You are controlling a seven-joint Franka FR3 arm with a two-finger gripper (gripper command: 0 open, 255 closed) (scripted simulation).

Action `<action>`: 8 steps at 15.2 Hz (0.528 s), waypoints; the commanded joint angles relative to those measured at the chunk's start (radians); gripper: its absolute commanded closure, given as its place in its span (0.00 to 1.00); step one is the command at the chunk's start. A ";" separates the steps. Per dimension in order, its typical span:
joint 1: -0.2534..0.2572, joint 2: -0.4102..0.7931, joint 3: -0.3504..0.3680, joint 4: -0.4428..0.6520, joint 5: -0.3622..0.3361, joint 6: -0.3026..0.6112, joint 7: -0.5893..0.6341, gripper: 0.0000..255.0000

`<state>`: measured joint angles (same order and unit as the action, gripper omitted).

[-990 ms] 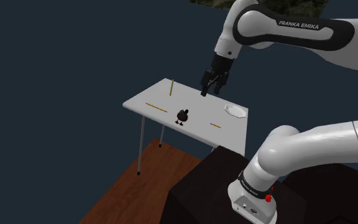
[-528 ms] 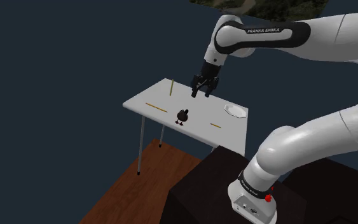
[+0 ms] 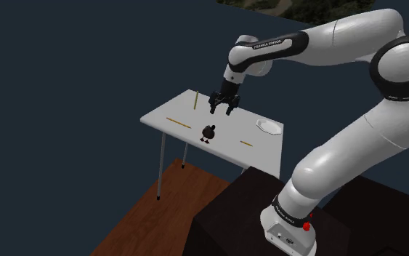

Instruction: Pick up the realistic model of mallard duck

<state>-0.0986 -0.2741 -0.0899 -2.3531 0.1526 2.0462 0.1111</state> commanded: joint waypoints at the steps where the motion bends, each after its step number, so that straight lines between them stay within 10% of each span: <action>1: -0.013 0.081 -0.018 0.042 0.011 0.035 0.000 0.00; 8: -0.051 0.327 -0.064 0.169 0.074 0.135 0.000 0.00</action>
<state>-0.1416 0.0123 -0.1458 -2.2094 0.2163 2.1697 0.1155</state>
